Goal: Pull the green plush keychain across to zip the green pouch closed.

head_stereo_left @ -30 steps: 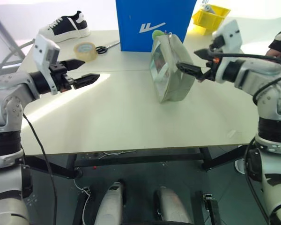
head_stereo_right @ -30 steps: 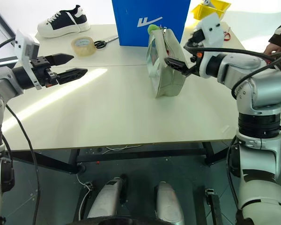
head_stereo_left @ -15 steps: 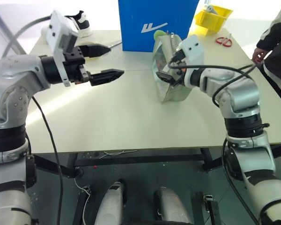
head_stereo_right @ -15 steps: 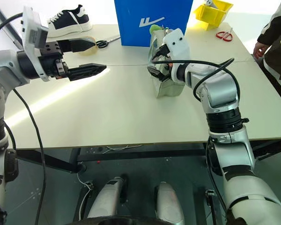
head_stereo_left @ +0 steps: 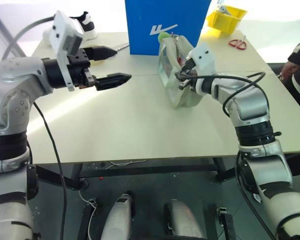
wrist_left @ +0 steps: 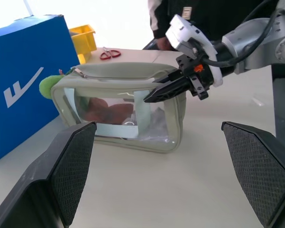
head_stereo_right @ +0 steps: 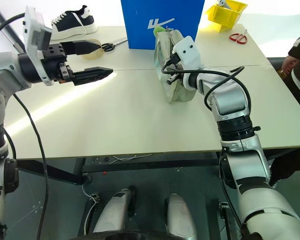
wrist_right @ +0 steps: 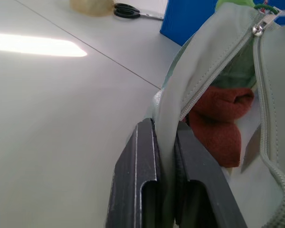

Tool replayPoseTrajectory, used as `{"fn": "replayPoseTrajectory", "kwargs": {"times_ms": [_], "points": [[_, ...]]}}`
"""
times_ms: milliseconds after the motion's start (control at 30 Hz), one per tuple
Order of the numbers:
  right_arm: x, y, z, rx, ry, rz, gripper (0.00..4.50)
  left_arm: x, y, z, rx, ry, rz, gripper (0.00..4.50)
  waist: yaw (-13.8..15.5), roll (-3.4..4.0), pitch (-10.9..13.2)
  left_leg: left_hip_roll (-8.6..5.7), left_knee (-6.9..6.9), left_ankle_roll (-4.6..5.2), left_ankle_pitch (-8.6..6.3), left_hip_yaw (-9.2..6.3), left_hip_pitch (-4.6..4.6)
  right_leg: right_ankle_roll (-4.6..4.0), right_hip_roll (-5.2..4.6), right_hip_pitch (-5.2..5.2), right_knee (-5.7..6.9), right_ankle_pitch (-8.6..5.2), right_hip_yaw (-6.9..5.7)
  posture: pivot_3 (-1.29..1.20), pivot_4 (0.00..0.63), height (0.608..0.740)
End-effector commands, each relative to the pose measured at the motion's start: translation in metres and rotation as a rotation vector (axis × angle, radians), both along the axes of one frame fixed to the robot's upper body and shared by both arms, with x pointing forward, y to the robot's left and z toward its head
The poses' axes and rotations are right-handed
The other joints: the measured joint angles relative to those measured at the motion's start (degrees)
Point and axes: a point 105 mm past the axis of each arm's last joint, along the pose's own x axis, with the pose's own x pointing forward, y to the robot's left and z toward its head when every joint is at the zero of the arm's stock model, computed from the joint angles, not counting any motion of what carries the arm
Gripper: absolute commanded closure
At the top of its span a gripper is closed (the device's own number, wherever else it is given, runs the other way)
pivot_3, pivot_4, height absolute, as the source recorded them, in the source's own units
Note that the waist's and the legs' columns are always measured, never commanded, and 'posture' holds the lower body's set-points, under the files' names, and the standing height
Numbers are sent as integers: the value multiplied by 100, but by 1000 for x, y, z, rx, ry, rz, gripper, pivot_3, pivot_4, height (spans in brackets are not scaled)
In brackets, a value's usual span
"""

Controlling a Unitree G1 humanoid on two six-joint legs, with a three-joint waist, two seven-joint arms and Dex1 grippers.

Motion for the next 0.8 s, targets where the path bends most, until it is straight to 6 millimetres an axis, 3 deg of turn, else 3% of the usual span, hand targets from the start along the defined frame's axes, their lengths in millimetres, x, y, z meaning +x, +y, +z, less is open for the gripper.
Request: {"fn": "replayPoseTrajectory", "kwargs": {"times_ms": [33, 133, 300, 433, 700, 800], "points": [[-41, 27, 33, -85, -206, 383, 4451, 1, 19, 11, -18, -47, 63, 0, -11, 2, 2, 0, -2, 0, 0, 3, -1, 1, 0, -3, 0, 0, 1, 0, 150, 740], [-44, 9, 13, -239, -171, 472, 4451, 1, 28, 7, -11, -38, 89, 0, -7, 2, 3, 1, -6, 0, -1, 5, -1, 3, 1, -4, -2, -2, 1, 0, 150, 740], [-25, -24, -13, -404, -159, 431, 4451, -2, 30, 1, -15, -27, 96, 0, 18, 1, 3, 2, 6, -2, 0, 2, 8, 2, 0, 12, -2, -2, 0, 0, 150, 740], [-12, -23, -6, -369, -196, 377, 4451, -4, 29, -2, -11, -24, 101, 0, 23, 1, 3, 8, 11, -9, 5, 1, 11, 1, -4, 17, -2, -1, 1, 0, 150, 740], [-18, -24, -11, -456, -242, 487, 4451, -1, 31, -5, -7, -17, 113, 0, 23, 0, 2, 3, 7, -11, 6, -2, 10, 2, -3, 17, -2, -1, -1, 0, 150, 740], [-15, -30, -3, -469, -263, 492, 4451, 1, 31, -5, -8, -14, 117, 0, 25, 0, 2, 2, 8, -11, 6, -2, 11, 2, -2, 17, -1, 0, -1, 0, 150, 740]]}}
